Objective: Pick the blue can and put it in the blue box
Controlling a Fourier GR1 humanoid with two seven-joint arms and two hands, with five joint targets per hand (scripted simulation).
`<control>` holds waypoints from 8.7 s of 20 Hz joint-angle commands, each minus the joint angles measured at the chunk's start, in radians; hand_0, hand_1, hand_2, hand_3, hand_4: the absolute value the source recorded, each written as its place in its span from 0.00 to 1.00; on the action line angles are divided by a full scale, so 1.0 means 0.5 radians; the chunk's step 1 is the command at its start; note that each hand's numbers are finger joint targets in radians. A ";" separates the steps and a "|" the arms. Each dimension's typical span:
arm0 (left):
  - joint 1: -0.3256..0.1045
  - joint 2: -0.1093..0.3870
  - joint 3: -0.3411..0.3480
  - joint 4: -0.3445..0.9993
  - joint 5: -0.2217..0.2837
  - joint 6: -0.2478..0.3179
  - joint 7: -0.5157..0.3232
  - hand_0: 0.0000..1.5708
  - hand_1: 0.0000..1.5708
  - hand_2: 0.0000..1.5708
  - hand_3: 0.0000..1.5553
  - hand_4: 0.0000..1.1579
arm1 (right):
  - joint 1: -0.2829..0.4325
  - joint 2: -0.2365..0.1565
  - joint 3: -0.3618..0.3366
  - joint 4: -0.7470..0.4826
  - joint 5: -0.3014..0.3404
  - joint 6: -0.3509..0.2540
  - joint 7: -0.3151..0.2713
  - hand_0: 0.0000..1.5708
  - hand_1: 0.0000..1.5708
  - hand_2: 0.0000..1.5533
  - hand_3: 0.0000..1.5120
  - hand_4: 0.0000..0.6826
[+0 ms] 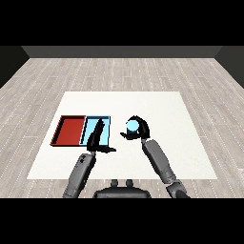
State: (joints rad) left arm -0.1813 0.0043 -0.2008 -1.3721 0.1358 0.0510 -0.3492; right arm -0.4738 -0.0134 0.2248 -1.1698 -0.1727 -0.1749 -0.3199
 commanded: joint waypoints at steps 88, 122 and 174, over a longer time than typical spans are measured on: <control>-0.541 0.081 -0.570 0.708 0.343 0.791 -0.063 1.00 1.00 0.99 0.96 0.98 | -0.064 0.026 0.619 -0.120 -0.399 -0.174 -0.073 0.00 0.00 0.00 0.00 0.00; -0.732 0.456 0.082 1.449 0.152 0.641 0.077 1.00 1.00 1.00 0.97 0.94 | 0.944 -0.427 -0.220 -1.329 -0.503 0.121 0.137 0.00 0.00 0.00 0.00 0.00; -0.647 0.276 0.279 1.190 0.154 0.585 -0.801 0.00 0.00 0.00 0.00 0.00 | 0.793 -0.391 -0.397 -0.864 -0.505 0.329 0.083 0.00 0.00 0.00 0.00 0.00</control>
